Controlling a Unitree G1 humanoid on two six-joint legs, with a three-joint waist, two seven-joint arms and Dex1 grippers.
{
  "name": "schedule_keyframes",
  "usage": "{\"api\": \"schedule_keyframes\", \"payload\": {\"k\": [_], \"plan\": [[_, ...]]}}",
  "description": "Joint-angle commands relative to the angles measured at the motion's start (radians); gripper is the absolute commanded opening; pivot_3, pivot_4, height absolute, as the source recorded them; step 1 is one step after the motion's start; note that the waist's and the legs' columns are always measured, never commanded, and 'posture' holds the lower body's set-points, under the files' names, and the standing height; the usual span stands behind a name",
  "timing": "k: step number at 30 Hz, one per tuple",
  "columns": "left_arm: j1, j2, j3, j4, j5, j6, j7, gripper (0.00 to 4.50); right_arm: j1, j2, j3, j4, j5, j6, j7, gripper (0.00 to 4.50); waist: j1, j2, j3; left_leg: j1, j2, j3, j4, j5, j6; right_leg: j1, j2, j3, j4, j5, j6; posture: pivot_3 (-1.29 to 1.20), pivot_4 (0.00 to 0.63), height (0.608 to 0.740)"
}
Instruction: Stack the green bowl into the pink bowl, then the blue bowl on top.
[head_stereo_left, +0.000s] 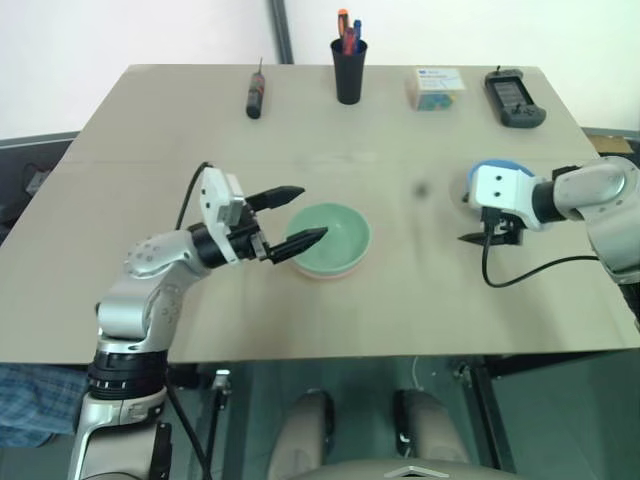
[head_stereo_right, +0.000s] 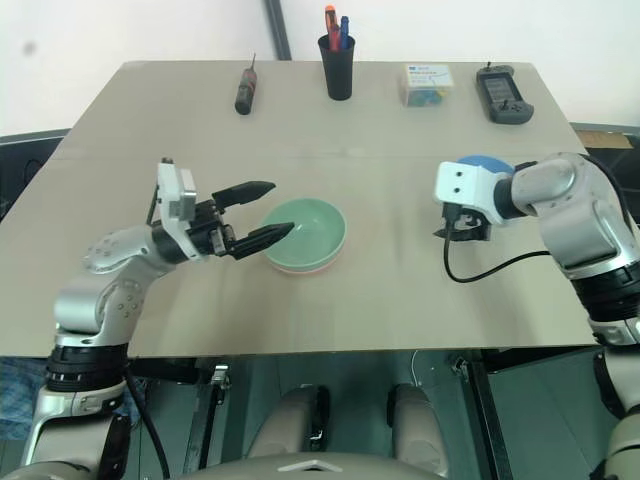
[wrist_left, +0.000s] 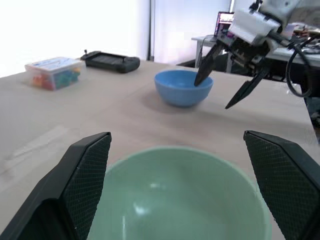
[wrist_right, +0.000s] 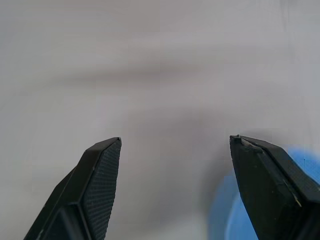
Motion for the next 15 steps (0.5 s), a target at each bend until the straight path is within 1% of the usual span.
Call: {"api": "schedule_keyframes", "payload": {"k": [1, 7, 12, 15], "plan": [[-0.034, -0.029, -0.025, 0.012, 0.008, -0.039, -0.008, 4.50, -0.013, -0.020, -0.050, 0.098, -0.015, -0.034, -0.051, 3.65, 0.001, 0.000, 0.000, 0.000, 0.000, 0.000, 0.000, 0.000, 0.000, 0.000, 0.000, 0.000, 0.000, 0.000, 0.000, 0.00, 0.150, 0.740], [-0.056, -0.052, -0.049, 0.033, 0.021, -0.055, -0.019, 4.50, -0.050, -0.013, -0.038, 0.263, -0.052, -0.111, -0.107, 3.65, 0.002, 0.000, 0.000, -0.002, 0.000, 0.000, 0.002, 0.000, 0.000, -0.001, 0.000, 0.000, 0.000, 0.000, 0.000, 0.00, 0.150, 0.740], [-0.056, -0.055, -0.049, 0.042, 0.025, -0.064, -0.019, 4.50, -0.067, 0.024, -0.019, 0.384, -0.072, -0.162, -0.133, 3.65, 0.003, 0.000, 0.000, -0.003, 0.000, -0.001, 0.003, 0.000, 0.000, -0.001, 0.000, -0.001, 0.000, 0.000, 0.000, 0.00, 0.150, 0.740], [-0.052, -0.050, -0.048, 0.048, 0.035, -0.076, -0.022, 4.50, -0.084, 0.039, -0.017, 0.442, -0.085, -0.204, -0.145, 2.83, 0.003, 0.000, 0.000, -0.004, 0.000, -0.002, 0.005, 0.000, 0.000, -0.001, 0.000, -0.001, 0.000, 0.000, 0.000, 0.00, 0.150, 0.740]]}}
